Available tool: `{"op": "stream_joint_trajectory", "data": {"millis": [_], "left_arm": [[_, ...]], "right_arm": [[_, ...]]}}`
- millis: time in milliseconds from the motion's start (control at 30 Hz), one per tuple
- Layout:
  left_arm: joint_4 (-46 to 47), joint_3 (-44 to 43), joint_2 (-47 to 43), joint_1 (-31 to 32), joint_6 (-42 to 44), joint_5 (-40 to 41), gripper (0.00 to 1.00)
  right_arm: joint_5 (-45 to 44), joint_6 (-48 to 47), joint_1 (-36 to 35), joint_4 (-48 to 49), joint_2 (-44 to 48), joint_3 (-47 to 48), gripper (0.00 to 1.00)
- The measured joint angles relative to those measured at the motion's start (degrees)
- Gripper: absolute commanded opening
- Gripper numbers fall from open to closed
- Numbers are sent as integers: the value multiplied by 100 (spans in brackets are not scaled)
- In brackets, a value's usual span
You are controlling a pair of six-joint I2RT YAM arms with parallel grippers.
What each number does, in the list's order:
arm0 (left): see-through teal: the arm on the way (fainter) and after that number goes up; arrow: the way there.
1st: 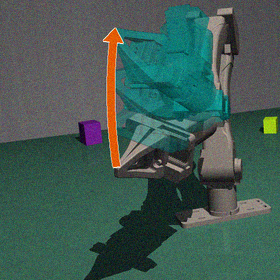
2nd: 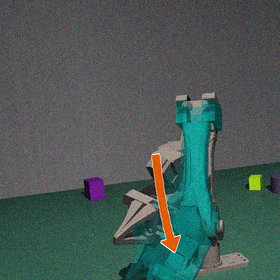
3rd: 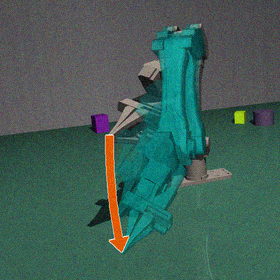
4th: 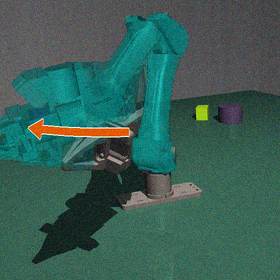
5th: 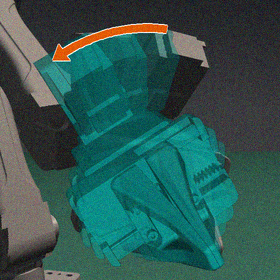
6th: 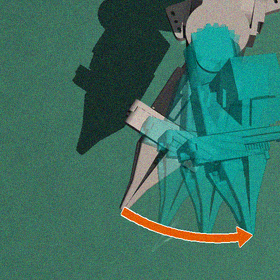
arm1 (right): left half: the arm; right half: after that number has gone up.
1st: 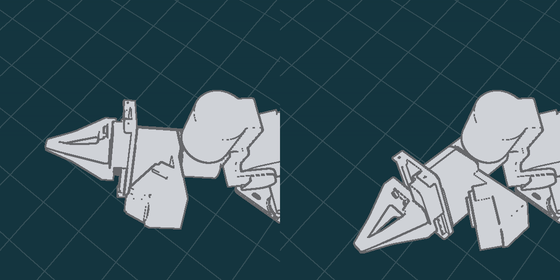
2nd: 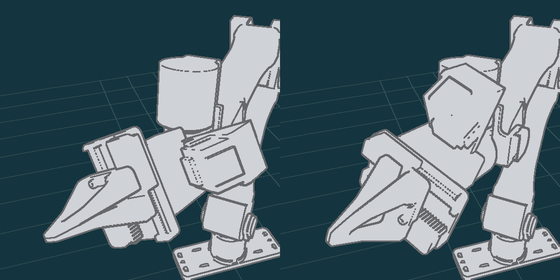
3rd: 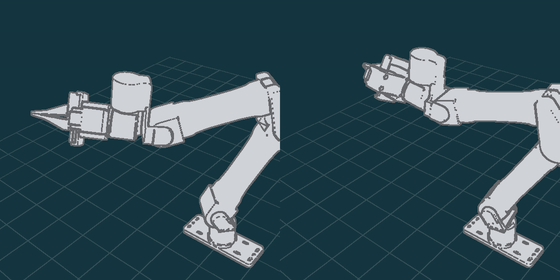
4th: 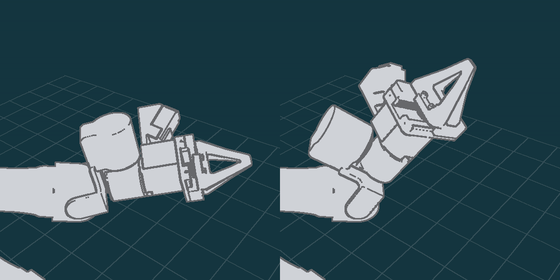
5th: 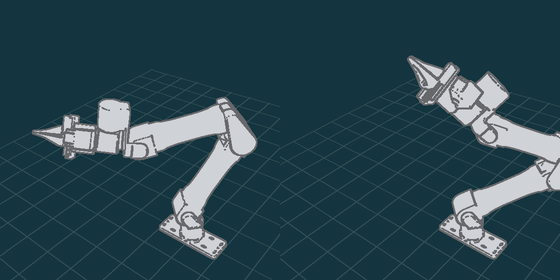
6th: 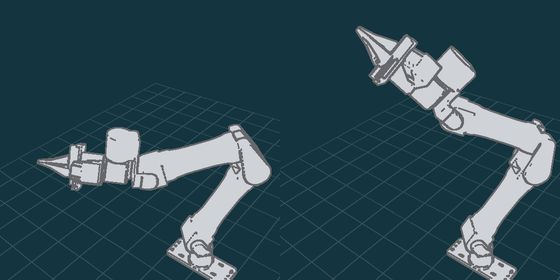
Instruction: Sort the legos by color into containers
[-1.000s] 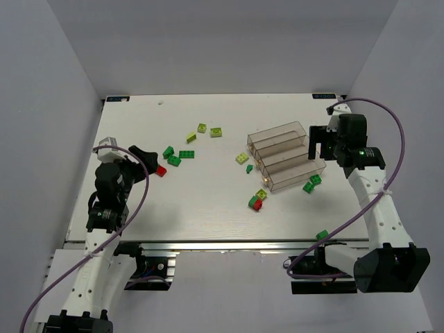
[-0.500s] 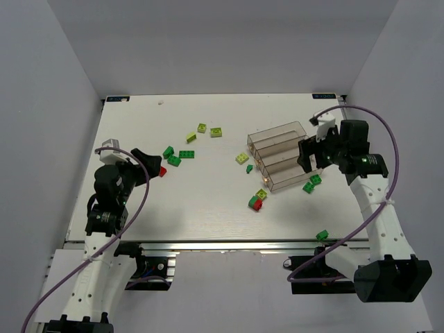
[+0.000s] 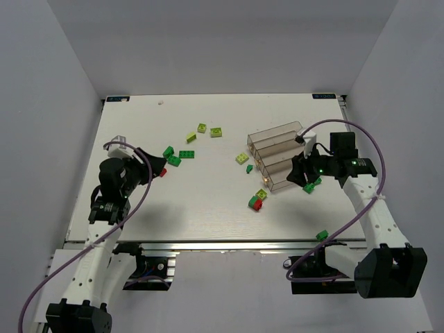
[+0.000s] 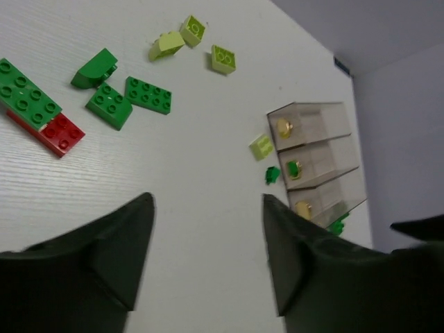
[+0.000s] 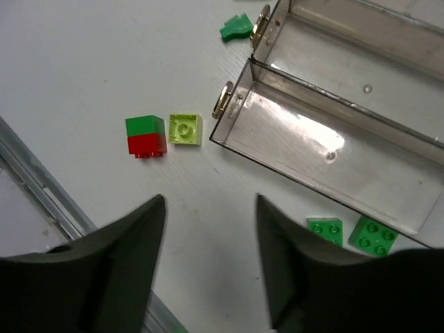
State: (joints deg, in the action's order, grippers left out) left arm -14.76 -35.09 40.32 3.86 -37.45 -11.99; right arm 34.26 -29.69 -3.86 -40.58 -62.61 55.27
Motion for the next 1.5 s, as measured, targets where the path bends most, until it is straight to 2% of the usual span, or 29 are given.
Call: {"op": "stream_joint_trajectory", "data": {"millis": [33, 67, 233, 500, 600, 667, 733, 900, 1100, 1200, 1500], "left_arm": [[-24, -28, 66, 0, -26, -55, 83], [-50, -63, 131, 0, -57, -96, 86], [-186, -267, 251, 0, -160, -155, 90], [-22, -291, 492, 0, -155, -422, 90], [-15, -334, 588, 31, -66, -549, 91], [7, -334, 531, 85, -17, -564, 91], [17, -332, 400, 118, 2, -577, 91], [20, -332, 170, 127, 52, -610, 91], [66, -315, 422, 127, 55, -601, 91], [234, -227, 494, 127, 35, -581, 90], [555, -9, 678, 127, -116, -437, 90]], "right_arm": [[-33, 138, 0, 90, -87, -48, 77], [-94, 310, -2, 229, -138, -138, 89], [-450, 953, -31, 599, -151, -518, 89], [-1950, 2116, -50, 614, 50, -557, 86], [-2385, 2446, -50, 549, 129, -557, 82], [-2623, 2588, -50, 496, 127, -562, 76], [-2791, 2664, -50, 446, 129, -579, 69], [-3018, 2859, -50, 310, 122, -595, 68], [-3036, 3276, -50, 391, -98, -645, 62], [-2833, 3132, -63, 538, -227, -704, 63], [-2653, 992, -66, 608, -378, -1019, 75]]}}
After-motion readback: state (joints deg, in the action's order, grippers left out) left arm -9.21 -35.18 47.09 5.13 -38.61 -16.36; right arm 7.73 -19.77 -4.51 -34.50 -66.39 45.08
